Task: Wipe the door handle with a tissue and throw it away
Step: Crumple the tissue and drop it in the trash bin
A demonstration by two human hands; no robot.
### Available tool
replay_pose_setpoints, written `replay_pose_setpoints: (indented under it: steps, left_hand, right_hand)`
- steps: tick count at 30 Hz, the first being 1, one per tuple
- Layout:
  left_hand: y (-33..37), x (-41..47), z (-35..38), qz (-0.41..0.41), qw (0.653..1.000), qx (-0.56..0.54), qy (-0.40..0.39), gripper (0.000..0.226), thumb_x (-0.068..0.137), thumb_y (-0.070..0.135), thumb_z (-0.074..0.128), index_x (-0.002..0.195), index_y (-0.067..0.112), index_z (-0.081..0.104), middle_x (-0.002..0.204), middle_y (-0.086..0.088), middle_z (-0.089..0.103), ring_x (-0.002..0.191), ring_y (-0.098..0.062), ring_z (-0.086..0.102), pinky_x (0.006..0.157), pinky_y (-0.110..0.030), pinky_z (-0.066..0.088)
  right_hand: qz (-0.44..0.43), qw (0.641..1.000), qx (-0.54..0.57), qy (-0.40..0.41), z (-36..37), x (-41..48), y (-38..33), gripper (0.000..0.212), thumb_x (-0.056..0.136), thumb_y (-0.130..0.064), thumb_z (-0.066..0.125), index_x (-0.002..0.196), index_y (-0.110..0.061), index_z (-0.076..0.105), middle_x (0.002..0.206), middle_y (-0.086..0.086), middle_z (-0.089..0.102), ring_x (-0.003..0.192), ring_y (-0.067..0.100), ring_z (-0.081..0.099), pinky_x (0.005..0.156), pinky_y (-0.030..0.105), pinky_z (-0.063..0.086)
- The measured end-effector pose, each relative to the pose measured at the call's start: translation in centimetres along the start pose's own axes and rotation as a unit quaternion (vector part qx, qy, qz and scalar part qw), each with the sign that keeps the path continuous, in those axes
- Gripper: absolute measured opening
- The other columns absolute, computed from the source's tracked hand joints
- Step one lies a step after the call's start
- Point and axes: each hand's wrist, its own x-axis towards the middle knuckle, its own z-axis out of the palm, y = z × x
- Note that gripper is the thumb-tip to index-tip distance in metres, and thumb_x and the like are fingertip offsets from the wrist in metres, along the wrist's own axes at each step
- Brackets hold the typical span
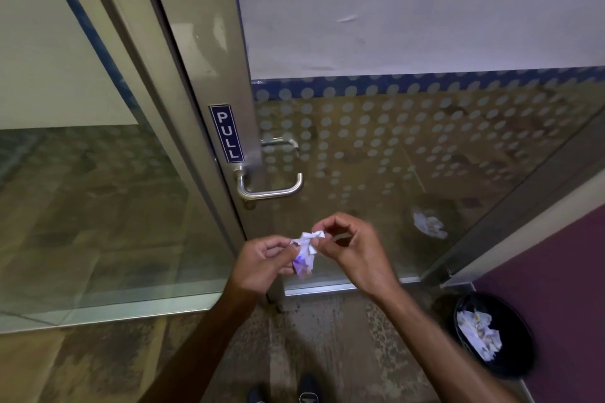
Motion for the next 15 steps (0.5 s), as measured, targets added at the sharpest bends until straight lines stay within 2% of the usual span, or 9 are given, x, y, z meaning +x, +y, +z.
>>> replay_pose_setpoints:
  steps: [5, 8, 11, 13, 15]
  left_hand:
    - [-0.2, -1.2, 2.0, -0.007, 0.999, -0.016, 0.035, 0.013, 0.098, -0.004, 0.061, 0.092, 0.002, 0.07, 0.069, -0.002, 0.077, 0.056, -0.011, 0.072, 0.056, -0.018, 0.058]
    - [0.3, -1.7, 2.6, 0.001, 0.998, -0.052, 0.038, 0.012, 0.098, -0.006, 0.058, 0.097, -0.003, 0.069, 0.068, -0.003, 0.077, 0.054, -0.01, 0.071, 0.055, -0.017, 0.057]
    - [0.6, -2.3, 2.7, -0.009, 0.994, -0.111, 0.017, 0.021, 0.1, -0.001, 0.054, 0.097, 0.003, 0.074, 0.079, -0.007, 0.079, 0.066, -0.014, 0.074, 0.063, -0.02, 0.06]
    - [0.8, -2.7, 2.3, -0.017, 0.982, -0.188, -0.012, 0.03, 0.101, 0.003, 0.046, 0.092, 0.005, 0.075, 0.087, -0.012, 0.079, 0.074, -0.018, 0.075, 0.068, -0.025, 0.061]
    - [1.0, -3.2, 2.0, -0.021, 0.97, -0.237, -0.051, 0.031, 0.102, 0.01, 0.045, 0.096, 0.004, 0.074, 0.097, -0.016, 0.079, 0.083, -0.02, 0.076, 0.076, -0.028, 0.062]
  right_hand:
    - [-0.039, 0.992, -0.103, 0.06, -0.4, -1.9, -0.9, 0.017, 0.082, -0.002, 0.076, 0.084, -0.019, 0.076, 0.081, -0.007, 0.067, 0.071, 0.009, 0.064, 0.065, 0.02, 0.05]
    - [-0.122, 0.969, -0.195, 0.088, -0.2, -3.5, -1.6, 0.014, 0.084, -0.004, 0.075, 0.087, -0.018, 0.073, 0.083, -0.006, 0.064, 0.074, 0.008, 0.06, 0.066, 0.026, 0.05]
    - [-0.224, 0.928, -0.289, 0.073, 0.3, -5.2, -1.8, 0.011, 0.088, -0.007, 0.072, 0.097, -0.013, 0.072, 0.088, -0.001, 0.063, 0.081, 0.02, 0.058, 0.069, 0.037, 0.05]
    - [-0.244, 0.913, -0.324, 0.043, 0.7, -6.2, -2.0, 0.016, 0.095, -0.012, 0.066, 0.11, -0.013, 0.072, 0.095, 0.001, 0.066, 0.084, 0.024, 0.057, 0.071, 0.039, 0.05]
    - [-0.239, 0.906, -0.348, 0.018, 1.2, -7.1, -2.2, 0.022, 0.094, -0.011, 0.062, 0.114, -0.012, 0.071, 0.103, 0.001, 0.068, 0.088, 0.025, 0.057, 0.075, 0.041, 0.05]
